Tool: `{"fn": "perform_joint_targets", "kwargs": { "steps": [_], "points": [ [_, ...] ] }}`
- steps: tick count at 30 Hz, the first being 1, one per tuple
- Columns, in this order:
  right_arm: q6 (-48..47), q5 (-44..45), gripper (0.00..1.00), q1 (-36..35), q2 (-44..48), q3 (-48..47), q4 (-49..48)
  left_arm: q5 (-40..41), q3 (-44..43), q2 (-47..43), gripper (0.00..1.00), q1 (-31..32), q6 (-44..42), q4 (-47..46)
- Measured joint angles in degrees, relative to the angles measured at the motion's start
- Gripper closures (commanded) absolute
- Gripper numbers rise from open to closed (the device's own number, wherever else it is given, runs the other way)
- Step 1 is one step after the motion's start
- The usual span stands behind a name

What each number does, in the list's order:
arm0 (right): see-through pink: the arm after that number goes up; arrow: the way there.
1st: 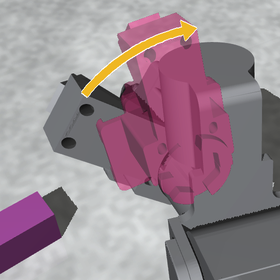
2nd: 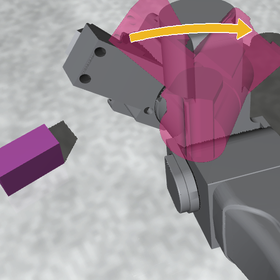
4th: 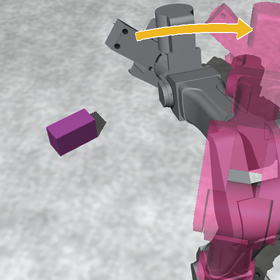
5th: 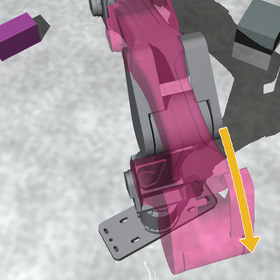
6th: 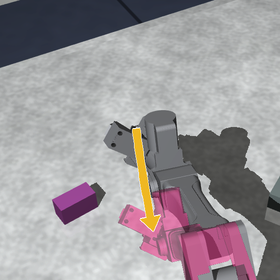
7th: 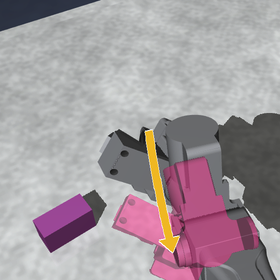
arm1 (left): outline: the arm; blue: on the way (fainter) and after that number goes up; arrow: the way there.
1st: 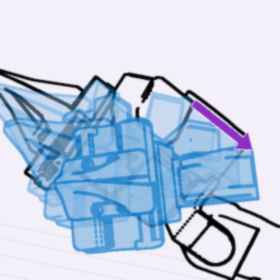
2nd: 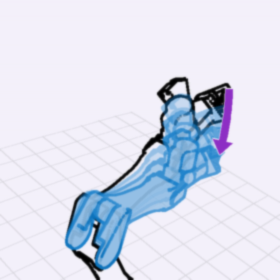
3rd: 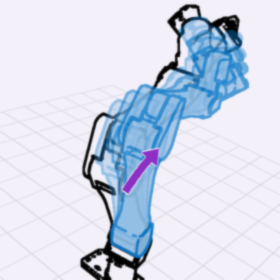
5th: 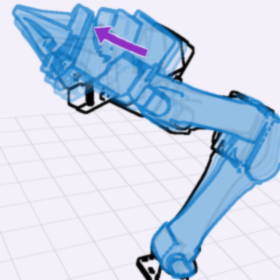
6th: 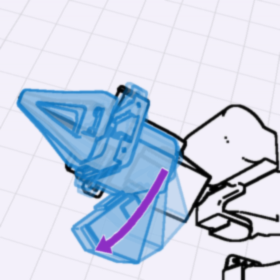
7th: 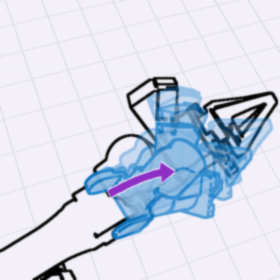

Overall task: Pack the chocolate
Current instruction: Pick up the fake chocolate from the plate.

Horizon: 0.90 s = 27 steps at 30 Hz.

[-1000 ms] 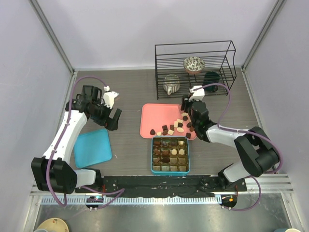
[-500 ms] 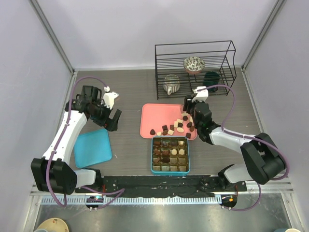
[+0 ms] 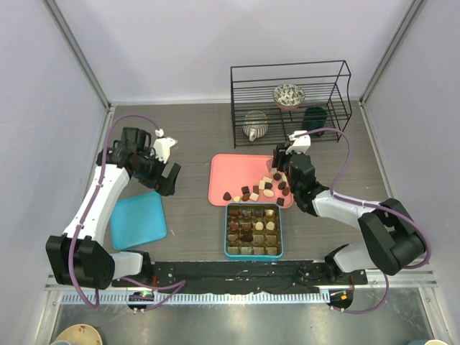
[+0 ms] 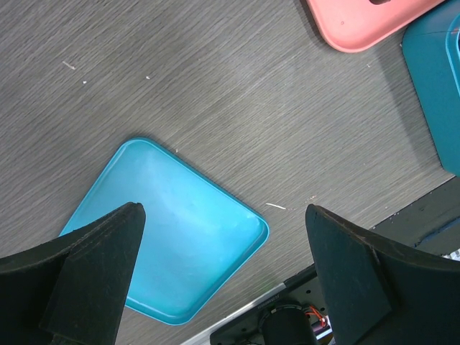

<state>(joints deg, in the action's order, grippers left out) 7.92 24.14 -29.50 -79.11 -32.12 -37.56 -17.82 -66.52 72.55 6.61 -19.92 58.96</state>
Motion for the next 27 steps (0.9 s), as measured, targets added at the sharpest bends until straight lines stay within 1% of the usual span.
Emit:
{"fn": "perform_joint_targets", "kwargs": {
  "steps": [4,7,11,13,19,27],
  "points": [
    [0.9,-0.7,0.51,0.0,0.0,0.0,0.3,-0.1,0.0,0.0,0.00,0.0,0.0,0.0],
    [1.8,-1.1,0.55,0.0,0.1,0.0,0.9,-0.2,0.0,0.0,0.00,0.0,0.0,0.0],
    [3.0,-1.2,0.65,0.0,0.6,0.0,1.7,-0.2,0.0,0.0,0.00,0.0,0.0,0.0],
    [3.5,-1.1,0.69,0.0,0.6,0.0,1.9,-0.2,0.0,0.0,0.00,0.0,0.0,0.0],
    [4.9,-1.5,0.75,0.0,0.6,-0.3,2.3,-0.2,0.0,-0.2,0.00,0.0,0.0,0.1],
    [4.5,-3.0,0.77,-0.5,0.8,-3.1,6.4,-0.2,0.0,-0.5,0.00,0.0,0.0,0.0]
  ]
}}
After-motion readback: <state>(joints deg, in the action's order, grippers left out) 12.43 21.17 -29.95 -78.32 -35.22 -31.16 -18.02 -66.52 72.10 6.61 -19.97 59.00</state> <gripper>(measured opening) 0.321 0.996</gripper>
